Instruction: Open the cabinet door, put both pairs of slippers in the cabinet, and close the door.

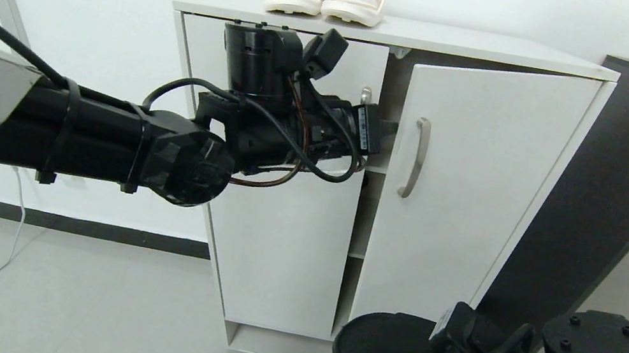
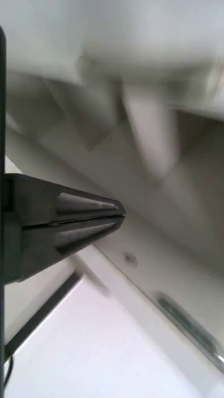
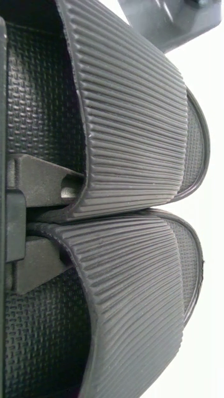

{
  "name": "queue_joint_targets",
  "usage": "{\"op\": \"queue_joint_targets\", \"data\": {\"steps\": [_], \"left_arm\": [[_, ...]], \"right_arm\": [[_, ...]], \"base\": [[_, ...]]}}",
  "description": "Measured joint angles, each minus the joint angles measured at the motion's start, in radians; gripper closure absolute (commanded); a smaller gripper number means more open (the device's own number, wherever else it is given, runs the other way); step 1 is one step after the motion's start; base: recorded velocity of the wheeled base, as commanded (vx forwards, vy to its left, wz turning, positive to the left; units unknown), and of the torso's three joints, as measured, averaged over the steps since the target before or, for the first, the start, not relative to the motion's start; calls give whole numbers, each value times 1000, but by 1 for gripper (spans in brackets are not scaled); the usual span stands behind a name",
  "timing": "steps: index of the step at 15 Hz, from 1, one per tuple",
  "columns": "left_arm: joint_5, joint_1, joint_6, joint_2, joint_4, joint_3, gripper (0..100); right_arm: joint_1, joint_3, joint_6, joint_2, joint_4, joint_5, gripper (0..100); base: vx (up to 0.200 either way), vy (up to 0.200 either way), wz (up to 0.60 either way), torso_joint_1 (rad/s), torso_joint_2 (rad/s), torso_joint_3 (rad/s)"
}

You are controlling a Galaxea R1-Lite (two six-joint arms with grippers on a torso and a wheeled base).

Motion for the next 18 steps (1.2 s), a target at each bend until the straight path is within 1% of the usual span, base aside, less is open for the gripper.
{"op": "queue_joint_targets", "data": {"steps": [2,4,6,8,9,11,13,15,17,18], "left_arm": [[-1,-51,9,-9,-10,20,100],[0,-115,28,-13,-25,26,100],[1,-125,31,-14,-48,26,100],[3,-95,31,-15,-53,30,100],[4,-66,30,-22,-54,41,100],[6,-12,30,-51,-70,93,100],[6,30,31,-112,-108,190,100],[6,84,39,-210,-121,312,100],[20,139,49,-329,-93,417,100],[37,167,52,-406,-40,464,100]], "right_arm": [[7,2,3,2,0,0,100],[12,3,4,3,0,0,100],[13,6,4,3,-2,1,100],[15,8,4,4,-19,0,100],[14,8,4,4,-27,0,100],[13,9,5,6,-28,-1,100],[13,10,6,8,-30,-3,100],[5,9,14,14,-58,-7,100],[-8,5,28,22,-97,-12,100],[-19,2,47,27,-131,-19,100]], "base": [[-200,0,0,0,5,2],[-200,0,0,2,5,5],[0,0,0,0,0,0],[0,0,0,0,0,0],[0,0,0,0,0,0],[0,0,0,0,0,0],[0,0,0,0,0,0],[0,0,0,0,0,0],[0,0,0,0,0,0],[0,0,0,0,0,0]]}}
